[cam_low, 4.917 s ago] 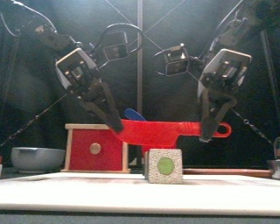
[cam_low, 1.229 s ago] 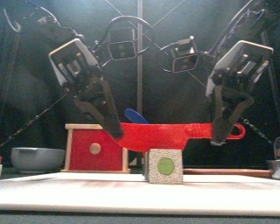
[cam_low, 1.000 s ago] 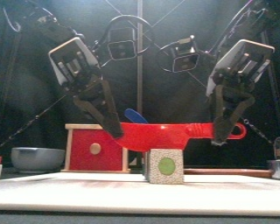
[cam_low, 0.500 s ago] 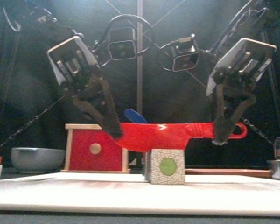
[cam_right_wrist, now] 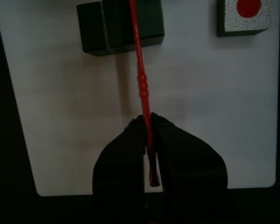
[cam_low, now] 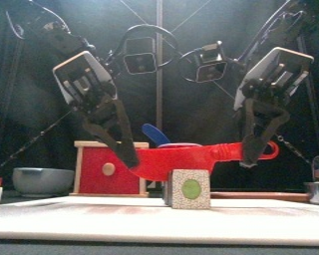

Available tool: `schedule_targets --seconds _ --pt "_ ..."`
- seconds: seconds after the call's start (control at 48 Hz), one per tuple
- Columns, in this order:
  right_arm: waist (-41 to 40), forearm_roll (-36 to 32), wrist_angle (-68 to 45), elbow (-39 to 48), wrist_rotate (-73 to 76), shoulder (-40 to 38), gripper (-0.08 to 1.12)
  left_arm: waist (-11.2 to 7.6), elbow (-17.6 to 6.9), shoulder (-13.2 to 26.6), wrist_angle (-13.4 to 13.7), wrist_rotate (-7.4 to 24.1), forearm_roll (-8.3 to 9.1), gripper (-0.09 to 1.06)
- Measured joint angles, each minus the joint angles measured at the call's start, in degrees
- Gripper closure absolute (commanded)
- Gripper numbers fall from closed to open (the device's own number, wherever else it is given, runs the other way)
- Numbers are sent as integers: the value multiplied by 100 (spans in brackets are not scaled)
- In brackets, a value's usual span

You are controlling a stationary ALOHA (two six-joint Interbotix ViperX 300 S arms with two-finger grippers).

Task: Cut the sushi into 4 pieces with the knife
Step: Cut the sushi into 4 pieces

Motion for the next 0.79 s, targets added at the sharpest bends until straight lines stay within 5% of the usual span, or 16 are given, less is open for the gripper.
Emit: schedule_targets --seconds 0.792 --pt "18 316 -475 132 0 642 89 0 -9 571 -141 0 -35 52"
